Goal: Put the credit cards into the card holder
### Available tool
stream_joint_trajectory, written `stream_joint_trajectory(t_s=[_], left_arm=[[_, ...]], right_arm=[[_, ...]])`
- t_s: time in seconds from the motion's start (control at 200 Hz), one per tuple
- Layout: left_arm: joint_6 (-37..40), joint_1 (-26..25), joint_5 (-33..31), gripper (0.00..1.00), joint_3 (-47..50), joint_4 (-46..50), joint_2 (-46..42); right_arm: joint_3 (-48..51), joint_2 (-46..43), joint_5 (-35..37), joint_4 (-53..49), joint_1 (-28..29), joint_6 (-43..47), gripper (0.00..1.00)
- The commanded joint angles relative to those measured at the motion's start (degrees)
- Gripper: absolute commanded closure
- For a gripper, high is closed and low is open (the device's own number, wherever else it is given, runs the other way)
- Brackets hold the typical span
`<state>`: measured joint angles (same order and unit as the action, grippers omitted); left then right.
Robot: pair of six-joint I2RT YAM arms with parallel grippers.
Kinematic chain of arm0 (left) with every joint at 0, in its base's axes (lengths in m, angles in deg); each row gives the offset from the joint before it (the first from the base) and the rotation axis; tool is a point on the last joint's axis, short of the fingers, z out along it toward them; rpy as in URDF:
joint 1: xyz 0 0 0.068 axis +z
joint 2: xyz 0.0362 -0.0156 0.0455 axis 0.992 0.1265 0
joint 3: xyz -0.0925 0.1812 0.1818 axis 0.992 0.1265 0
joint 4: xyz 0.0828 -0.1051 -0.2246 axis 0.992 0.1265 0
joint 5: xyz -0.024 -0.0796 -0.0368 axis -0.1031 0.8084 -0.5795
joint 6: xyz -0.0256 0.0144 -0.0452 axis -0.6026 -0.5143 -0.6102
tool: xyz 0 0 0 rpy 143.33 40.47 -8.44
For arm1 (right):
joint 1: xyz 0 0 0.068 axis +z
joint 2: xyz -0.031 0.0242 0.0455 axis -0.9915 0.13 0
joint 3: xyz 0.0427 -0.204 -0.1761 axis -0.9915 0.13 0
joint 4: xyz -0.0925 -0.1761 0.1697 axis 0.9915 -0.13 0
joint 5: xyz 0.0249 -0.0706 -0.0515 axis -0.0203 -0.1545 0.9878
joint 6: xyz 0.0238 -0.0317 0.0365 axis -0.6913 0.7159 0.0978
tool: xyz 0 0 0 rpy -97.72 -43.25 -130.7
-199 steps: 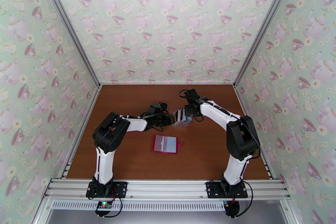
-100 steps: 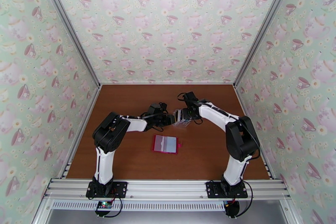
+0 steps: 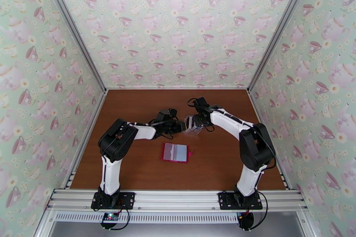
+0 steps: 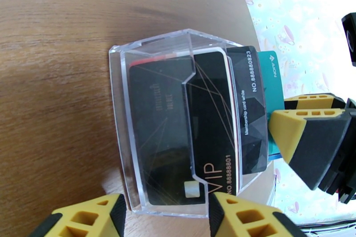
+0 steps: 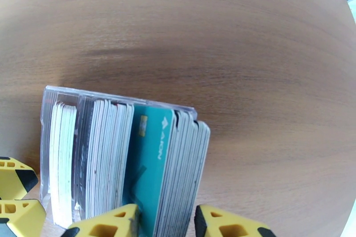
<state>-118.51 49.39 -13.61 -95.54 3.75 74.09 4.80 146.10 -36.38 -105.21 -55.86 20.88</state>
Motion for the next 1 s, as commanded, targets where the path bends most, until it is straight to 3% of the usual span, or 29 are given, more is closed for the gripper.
stream_joint_trajectory(t_s=[0.0, 0.225, 0.716, 0.766, 0.846, 0.997], left_arm=[[-0.1, -0.3, -0.3, 0.47, 1.6, 2.0, 0.9], [-0.3, -0.3, -0.3, 0.47, 1.6, 1.9, 1.0], [-0.7, -0.3, 0.0, 0.46, 1.7, 1.4, 1.1], [-0.8, -0.4, 0.2, 0.46, 1.9, 1.2, 1.1], [-1.1, -0.4, 0.7, 0.46, 2.0, 0.3, 1.1], [-2.2, -0.9, 2.6, 0.46, 2.9, -3.7, 0.6]], right_arm=[[-1.2, -2.3, 5.0, -3.2, -0.5, 0.6, 0.6], [-1.1, -2.1, 5.6, -3.6, -0.6, 0.5, 0.61], [-1.2, -3.0, 4.6, -3.0, -0.6, 0.7, 0.76], [-1.1, -2.9, 3.6, -2.5, -0.6, 0.8, 0.73], [-1.0, -3.3, 1.7, -1.7, -0.7, 0.6, 0.6], [-0.3, -5.1, 0.3, -0.7, -1.3, 0.1, 0.55]])
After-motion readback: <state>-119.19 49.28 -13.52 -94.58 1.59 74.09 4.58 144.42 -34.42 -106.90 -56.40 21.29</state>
